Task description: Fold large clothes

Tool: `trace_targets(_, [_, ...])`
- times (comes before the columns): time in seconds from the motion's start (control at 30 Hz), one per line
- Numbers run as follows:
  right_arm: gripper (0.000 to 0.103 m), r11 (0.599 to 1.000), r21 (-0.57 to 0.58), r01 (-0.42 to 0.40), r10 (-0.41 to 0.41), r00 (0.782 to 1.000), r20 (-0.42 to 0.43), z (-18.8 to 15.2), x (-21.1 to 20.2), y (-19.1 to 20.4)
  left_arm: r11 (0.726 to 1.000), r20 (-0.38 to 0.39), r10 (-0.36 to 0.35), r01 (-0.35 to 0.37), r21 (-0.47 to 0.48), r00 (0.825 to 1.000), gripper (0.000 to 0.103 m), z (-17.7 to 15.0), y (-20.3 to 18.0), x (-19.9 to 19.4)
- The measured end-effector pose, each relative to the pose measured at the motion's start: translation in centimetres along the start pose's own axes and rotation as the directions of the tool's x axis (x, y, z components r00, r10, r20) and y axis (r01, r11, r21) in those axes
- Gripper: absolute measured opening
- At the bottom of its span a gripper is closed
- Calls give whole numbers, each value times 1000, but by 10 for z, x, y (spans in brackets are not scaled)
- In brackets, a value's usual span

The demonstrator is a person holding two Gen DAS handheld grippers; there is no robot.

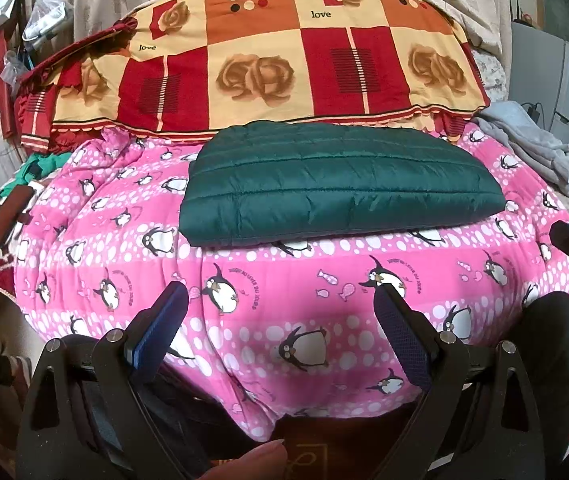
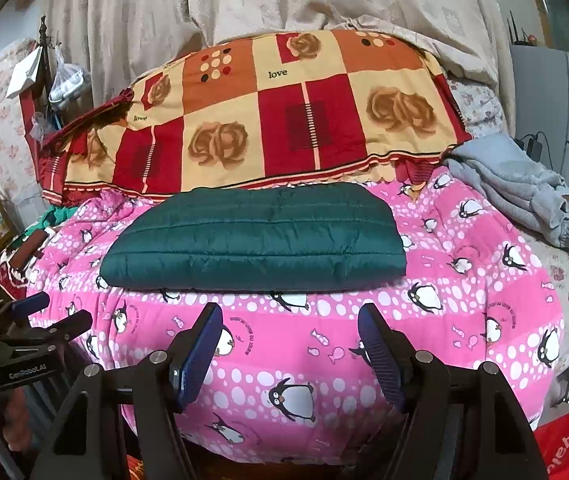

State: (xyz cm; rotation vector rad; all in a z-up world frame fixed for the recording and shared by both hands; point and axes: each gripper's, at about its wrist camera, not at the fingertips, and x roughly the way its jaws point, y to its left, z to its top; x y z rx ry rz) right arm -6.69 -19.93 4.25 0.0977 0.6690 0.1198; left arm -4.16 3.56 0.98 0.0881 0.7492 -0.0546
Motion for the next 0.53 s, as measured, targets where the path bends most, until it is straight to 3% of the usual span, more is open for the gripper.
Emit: trace_targets(0.53, [68,1000,-8,-5,5,1000,1,2,-1,3,1000,26,-20,20,-5,999,94,-3,-1,-4])
